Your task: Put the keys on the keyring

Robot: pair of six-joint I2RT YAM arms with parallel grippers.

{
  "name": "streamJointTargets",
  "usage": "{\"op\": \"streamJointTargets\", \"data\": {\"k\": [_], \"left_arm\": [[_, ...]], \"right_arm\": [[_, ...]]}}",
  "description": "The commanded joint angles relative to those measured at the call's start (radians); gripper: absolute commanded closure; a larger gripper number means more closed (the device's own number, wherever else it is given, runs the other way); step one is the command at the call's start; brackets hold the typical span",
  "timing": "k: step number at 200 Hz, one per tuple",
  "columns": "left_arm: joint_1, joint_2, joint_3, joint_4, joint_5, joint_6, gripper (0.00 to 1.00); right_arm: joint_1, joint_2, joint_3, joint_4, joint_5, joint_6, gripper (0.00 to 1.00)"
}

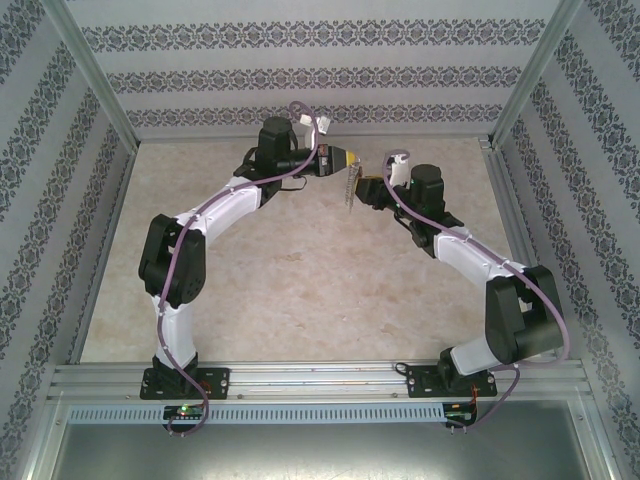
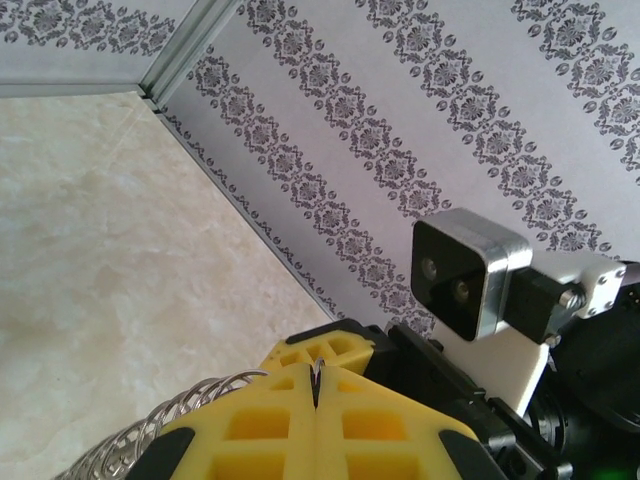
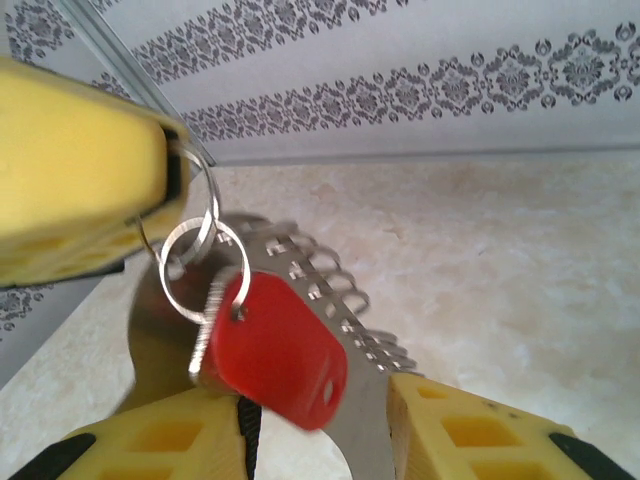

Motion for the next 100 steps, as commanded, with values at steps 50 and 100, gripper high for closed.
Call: {"op": "streamJointTargets", "data": {"k": [50, 100], "left_arm": [[-0.018, -0.030, 0.027, 0.017, 0.018, 0.020, 1.00], [-0.019, -0.032, 0.014, 0.060, 0.001, 0.020, 1.00]], "right_arm": [[0.010, 0.012, 0.025, 0.017, -0.019, -0.029, 0.95], [0.027, -0.001, 0.004, 0.001, -0.068, -0.034, 1.00]]}}
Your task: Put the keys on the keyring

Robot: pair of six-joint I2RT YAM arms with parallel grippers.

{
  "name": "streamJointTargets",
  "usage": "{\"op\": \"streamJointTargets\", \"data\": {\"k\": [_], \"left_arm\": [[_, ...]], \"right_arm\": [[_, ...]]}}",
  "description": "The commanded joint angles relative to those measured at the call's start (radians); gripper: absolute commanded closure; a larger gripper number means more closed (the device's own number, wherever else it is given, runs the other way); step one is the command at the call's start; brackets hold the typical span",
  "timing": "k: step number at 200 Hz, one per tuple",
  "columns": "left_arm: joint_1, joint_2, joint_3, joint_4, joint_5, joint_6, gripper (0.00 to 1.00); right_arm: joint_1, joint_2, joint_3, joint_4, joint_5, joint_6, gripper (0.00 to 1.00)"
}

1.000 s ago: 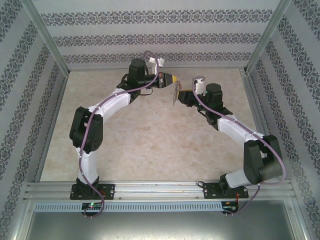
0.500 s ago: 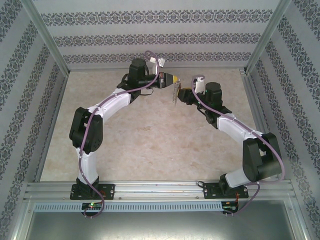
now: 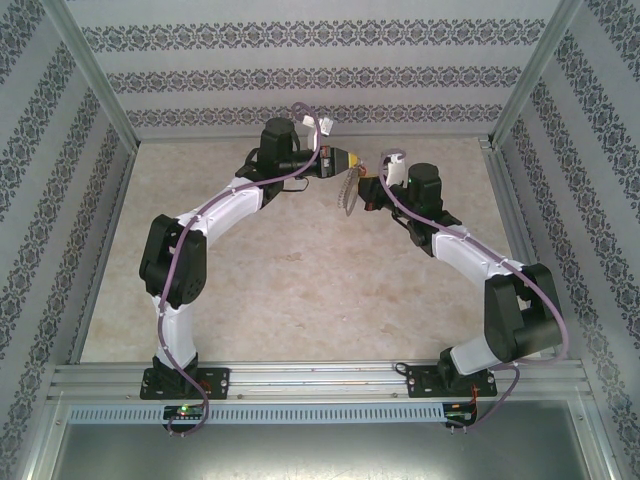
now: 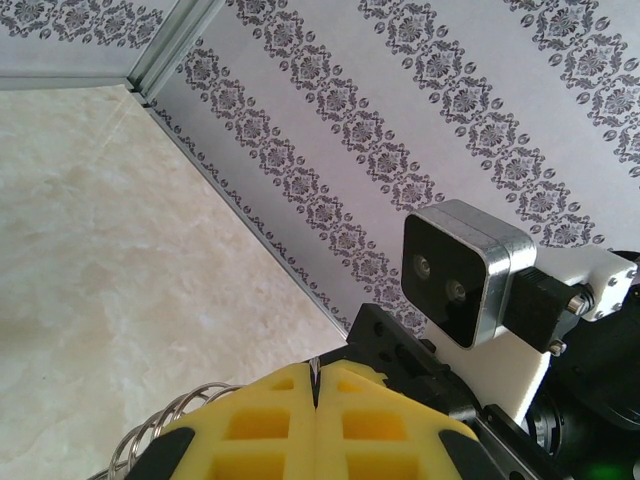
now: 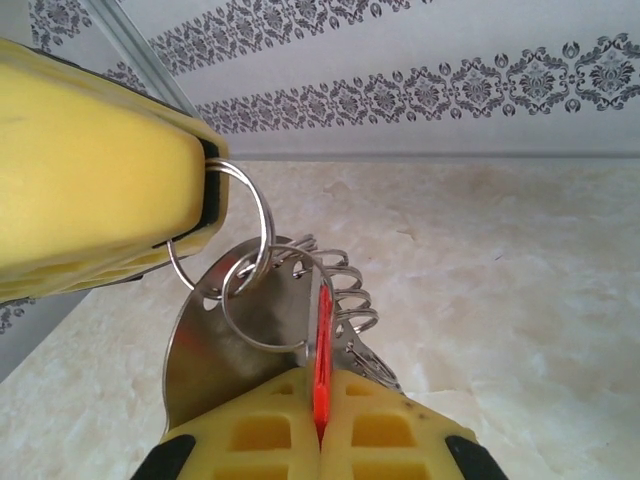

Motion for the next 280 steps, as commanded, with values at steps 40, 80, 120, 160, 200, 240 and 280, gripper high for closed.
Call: {"op": "streamJointTargets", "data": {"k": [40, 80, 120, 160, 200, 240, 280], "left_arm": [[-0.012, -0.029, -0.002, 0.105, 0.003, 0.009, 1.00], [-0.018, -0.022, 0.004, 0.105, -0.002, 0.010, 1.00], [-0.019, -0.022, 0.009, 0.110, -0.004, 0.012, 1.00], [-0.020, -0.021, 0.007, 0.110, -0.006, 0.022, 1.00], [-0.019, -0.021, 0.009, 0.096, -0.028, 0.017, 1.00], [-0.018, -0.020, 0.020, 0.056, -0.045, 0.029, 1.00], [-0.018, -0.023, 0.022, 0.052, -0.075, 0.010, 1.00]], "right_arm": [[0.054, 0.017, 0.039, -0.033, -0.137, -0.028, 1.00], [0.055, 0.065, 0.072, -0.079, -0.211, -0.040, 1.00], [0.028, 0.068, 0.054, -0.082, -0.215, -0.027, 1.00], [-0.029, 0.007, -0.001, -0.074, -0.206, 0.010, 0.66], [-0.085, -0.092, -0.076, -0.073, -0.138, 0.057, 0.60], [-0.104, -0.186, -0.122, -0.051, -0.054, 0.111, 0.58], [-0.107, -0.222, -0.095, -0.036, -0.014, 0.143, 0.58]]}}
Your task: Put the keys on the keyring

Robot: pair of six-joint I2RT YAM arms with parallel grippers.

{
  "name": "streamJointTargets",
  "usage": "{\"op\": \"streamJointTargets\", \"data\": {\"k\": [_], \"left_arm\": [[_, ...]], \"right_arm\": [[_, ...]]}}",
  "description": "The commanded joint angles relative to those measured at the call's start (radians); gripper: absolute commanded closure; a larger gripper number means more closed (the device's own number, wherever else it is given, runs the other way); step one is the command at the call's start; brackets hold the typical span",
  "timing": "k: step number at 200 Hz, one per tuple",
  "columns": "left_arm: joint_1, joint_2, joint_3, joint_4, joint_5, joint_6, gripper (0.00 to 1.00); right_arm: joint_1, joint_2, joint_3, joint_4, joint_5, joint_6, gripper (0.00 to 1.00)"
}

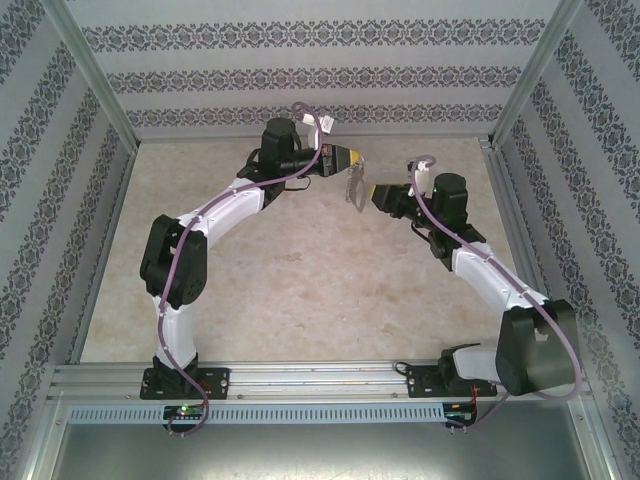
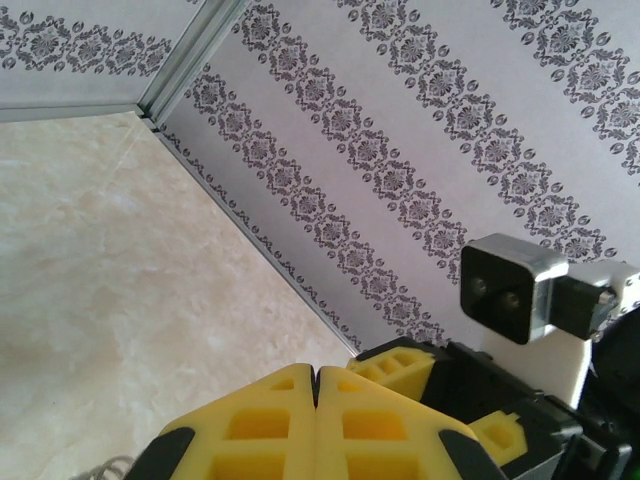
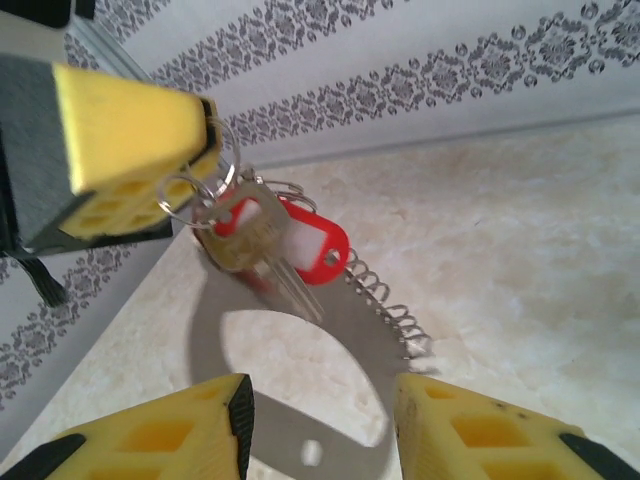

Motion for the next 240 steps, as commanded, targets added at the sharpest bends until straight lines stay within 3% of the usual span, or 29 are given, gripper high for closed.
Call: {"op": "streamJointTargets", "data": {"k": [1, 62, 133, 240], "left_arm": [[-0.009, -0.023, 0.023, 0.015, -0.030, 0.006, 1.00], [-0.008, -0.022, 0.026, 0.058, 0.002, -0.038, 1.00], [-0.010, 0.009, 0.133, 0.037, 0.058, -0.104, 1.00], [-0.034, 0.008, 0.162, 0.038, 0.061, -0.087, 1.00]], "right_arm": [[-0.006, -0.027, 0.017, 0.036, 0.050, 0.038, 0.58], [-0.010, -0.012, 0.057, 0.073, 0.082, 0.088, 0.58], [-0.009, 0.055, 0.101, 0.174, 0.021, 0.174, 0.58], [-0.006, 0.109, 0.153, 0.287, -0.018, 0.235, 0.58]]}}
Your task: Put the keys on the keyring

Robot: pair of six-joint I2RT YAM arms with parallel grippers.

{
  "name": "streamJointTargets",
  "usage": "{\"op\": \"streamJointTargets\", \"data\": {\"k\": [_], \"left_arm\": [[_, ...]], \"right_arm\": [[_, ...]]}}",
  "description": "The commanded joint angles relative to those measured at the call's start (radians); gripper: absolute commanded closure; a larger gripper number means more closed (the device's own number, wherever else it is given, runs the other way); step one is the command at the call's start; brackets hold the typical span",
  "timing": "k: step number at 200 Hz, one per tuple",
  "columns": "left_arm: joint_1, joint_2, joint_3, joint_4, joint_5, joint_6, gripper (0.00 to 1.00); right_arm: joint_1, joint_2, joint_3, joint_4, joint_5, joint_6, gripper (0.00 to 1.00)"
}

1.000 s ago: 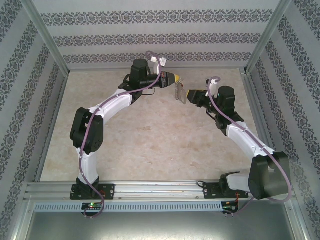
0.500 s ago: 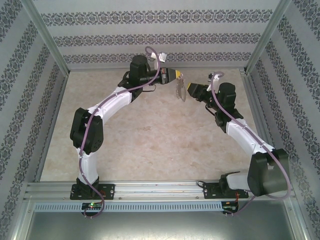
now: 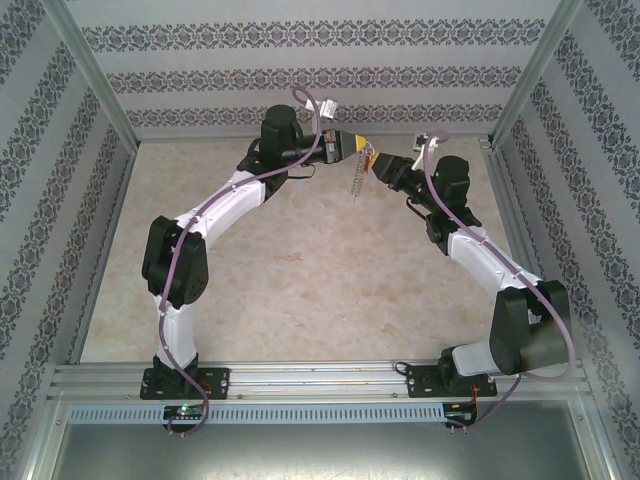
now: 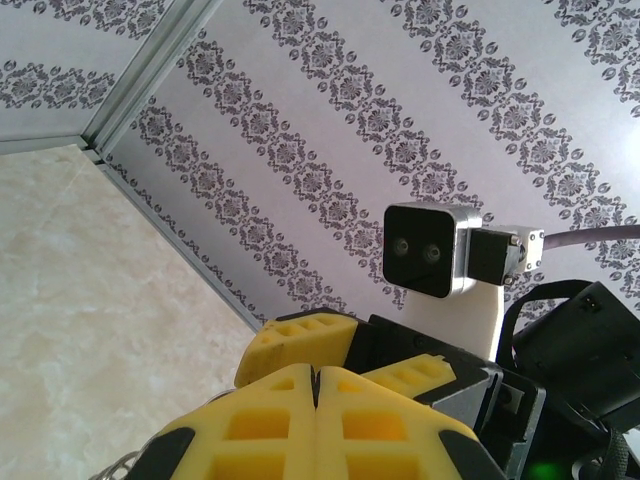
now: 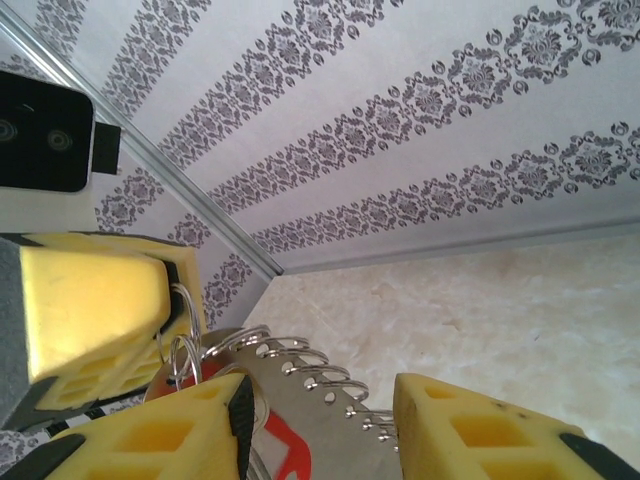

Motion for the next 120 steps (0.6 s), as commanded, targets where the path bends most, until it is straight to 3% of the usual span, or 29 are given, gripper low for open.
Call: {"op": "streamJointTargets", "data": {"k": [1, 120], "left_arm": [[-0.021, -0.002, 0.044, 0.036, 0.027, 0.014, 1.00], [-0.011, 0.018, 0.034, 0.075, 0.036, 0.002, 1.00]], "right_arm": [[-0.006, -0.006, 0.030, 0.071, -0.030, 0.021, 0.58], [-0.015, -0.096, -0.016, 0.068, 0.029, -0.021, 0.59]]}}
